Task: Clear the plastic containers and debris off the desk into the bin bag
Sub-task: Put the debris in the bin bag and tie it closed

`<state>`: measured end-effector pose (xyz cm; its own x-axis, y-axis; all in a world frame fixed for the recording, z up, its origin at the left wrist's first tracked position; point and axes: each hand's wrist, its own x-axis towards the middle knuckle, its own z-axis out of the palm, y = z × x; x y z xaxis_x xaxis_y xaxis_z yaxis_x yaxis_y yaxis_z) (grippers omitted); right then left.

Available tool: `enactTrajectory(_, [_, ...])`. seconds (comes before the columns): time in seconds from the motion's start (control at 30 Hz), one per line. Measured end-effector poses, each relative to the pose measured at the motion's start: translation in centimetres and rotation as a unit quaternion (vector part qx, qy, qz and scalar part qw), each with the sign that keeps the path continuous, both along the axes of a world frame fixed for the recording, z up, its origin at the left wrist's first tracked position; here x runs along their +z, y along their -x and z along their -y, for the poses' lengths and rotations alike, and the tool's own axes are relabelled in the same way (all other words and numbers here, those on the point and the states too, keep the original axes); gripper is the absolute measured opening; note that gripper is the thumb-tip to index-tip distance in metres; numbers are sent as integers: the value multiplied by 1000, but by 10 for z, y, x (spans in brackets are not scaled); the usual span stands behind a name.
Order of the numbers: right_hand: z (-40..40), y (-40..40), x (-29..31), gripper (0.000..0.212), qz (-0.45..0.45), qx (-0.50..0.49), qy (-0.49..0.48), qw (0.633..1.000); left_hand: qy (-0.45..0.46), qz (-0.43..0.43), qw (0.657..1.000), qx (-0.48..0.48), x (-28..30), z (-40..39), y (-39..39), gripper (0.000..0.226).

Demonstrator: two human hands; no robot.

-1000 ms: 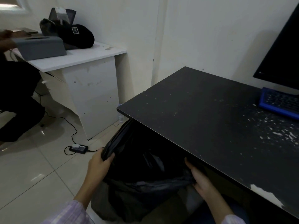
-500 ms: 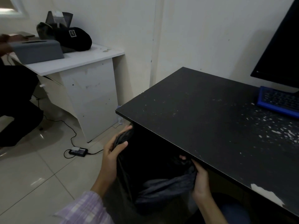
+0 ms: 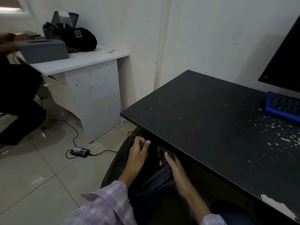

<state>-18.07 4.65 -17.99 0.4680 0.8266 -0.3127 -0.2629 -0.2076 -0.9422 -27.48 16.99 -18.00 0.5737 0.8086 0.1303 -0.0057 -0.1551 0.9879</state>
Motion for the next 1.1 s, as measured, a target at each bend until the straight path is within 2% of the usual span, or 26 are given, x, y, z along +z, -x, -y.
enactTrajectory(0.07, [-5, -1, 0, 62, 53, 38, 9, 998, -32, -67, 996, -51, -4, 2, -3, 29])
enactTrajectory(0.17, [-9, 3, 0, 28, 179, 30, -17, 983, -21, -121, 984, -126, -11, 5, -3, 91])
enactTrajectory(0.23, [-11, 4, -7, 53, 230, -18, -54, 972, -21, -162, 979, -126, -17, 5, -6, 122])
enactTrajectory(0.27, [-11, 5, -9, 60, 247, -28, -62, 967, -23, -180, 976, -118, -20, 6, -8, 129])
enactTrajectory(0.3, [-11, 7, -9, 57, 255, -27, -60, 965, -18, -190, 976, -109, -21, 7, -10, 130])
enactTrajectory(0.37, [-11, 7, -4, 42, 222, -4, -48, 974, 6, -171, 981, -90, -24, 9, -12, 117])
enactTrajectory(0.43, [-12, 3, -2, 34, 114, 17, -48, 992, 28, -123, 989, -74, -23, 12, -10, 98])
enactTrajectory(0.53, [-16, 1, 1, 33, 23, 21, -41, 999, 17, -102, 992, -75, -18, 14, -5, 76])
enactTrajectory(0.67, [-27, 5, 1, 36, -115, -13, -2, 993, -30, -121, 989, -81, -11, 15, 4, 72])
enactTrajectory(0.73, [-34, 6, 2, 42, -103, 3, 44, 994, -58, -143, 985, -81, -10, 14, 10, 68])
enactTrajectory(0.8, [-41, 10, 3, 43, -15, 26, 81, 996, -84, -170, 978, -83, -10, 14, 15, 63])
enactTrajectory(0.93, [-48, 18, -3, 21, 47, -33, 80, 995, -120, -219, 963, -98, -20, 9, 20, 66])
enactTrajectory(1.0, [-48, 20, -8, 19, 23, -69, 74, 995, -149, -234, 954, -111, -25, 3, 20, 67])
enactTrajectory(1.1, [-50, 20, -10, 17, -58, -139, 59, 987, -209, -242, 940, -120, -19, 1, 15, 49])
